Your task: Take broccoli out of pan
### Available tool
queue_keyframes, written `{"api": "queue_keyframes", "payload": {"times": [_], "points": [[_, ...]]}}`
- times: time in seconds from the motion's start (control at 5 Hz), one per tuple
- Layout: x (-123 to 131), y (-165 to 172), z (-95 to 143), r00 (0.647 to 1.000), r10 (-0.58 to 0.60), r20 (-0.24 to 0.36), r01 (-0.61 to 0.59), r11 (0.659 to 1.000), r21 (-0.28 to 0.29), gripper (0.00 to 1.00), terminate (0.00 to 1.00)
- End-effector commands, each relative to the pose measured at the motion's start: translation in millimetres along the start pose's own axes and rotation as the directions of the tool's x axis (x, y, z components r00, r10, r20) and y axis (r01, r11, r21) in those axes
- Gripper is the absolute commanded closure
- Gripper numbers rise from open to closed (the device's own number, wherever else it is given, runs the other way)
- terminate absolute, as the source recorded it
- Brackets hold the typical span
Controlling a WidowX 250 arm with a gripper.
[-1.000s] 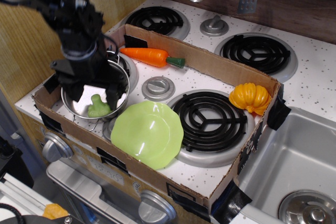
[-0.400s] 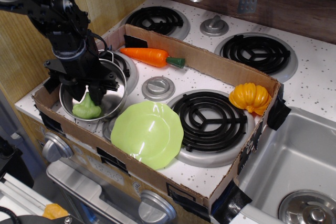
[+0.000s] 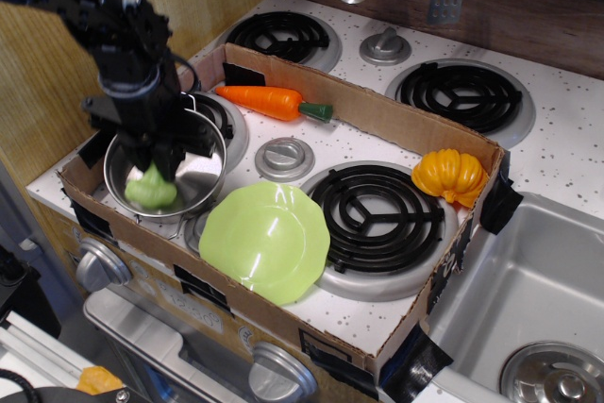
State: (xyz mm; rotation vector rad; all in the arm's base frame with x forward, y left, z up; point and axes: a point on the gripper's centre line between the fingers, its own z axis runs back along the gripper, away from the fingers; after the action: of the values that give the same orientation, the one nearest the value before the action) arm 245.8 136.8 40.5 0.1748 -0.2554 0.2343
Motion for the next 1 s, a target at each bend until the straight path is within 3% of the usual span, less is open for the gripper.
{"api": "queue_keyframes", "payload": {"times": [0.0, 0.2, 0.4, 0.6, 0.8], "points": [[35.9, -22.1, 62.8, 0.995, -0.101, -0.01, 0.102, 0.991, 0.088, 1.0, 0.0], [37.5, -49.5, 76.3, 0.994, -0.088, -0.068, 0.091, 0.995, 0.051, 1.0, 0.0], [32.2, -90.2, 95.0, 0.995, -0.016, -0.096, 0.023, 0.998, 0.065, 1.0, 0.0], [34.5, -115.4, 101.5, 0.993, 0.015, -0.119, -0.016, 1.0, -0.006, 1.0, 0.0], [34.4, -127.4, 89.8, 0.998, 0.026, -0.065, -0.029, 0.999, -0.036, 1.0, 0.0]]}}
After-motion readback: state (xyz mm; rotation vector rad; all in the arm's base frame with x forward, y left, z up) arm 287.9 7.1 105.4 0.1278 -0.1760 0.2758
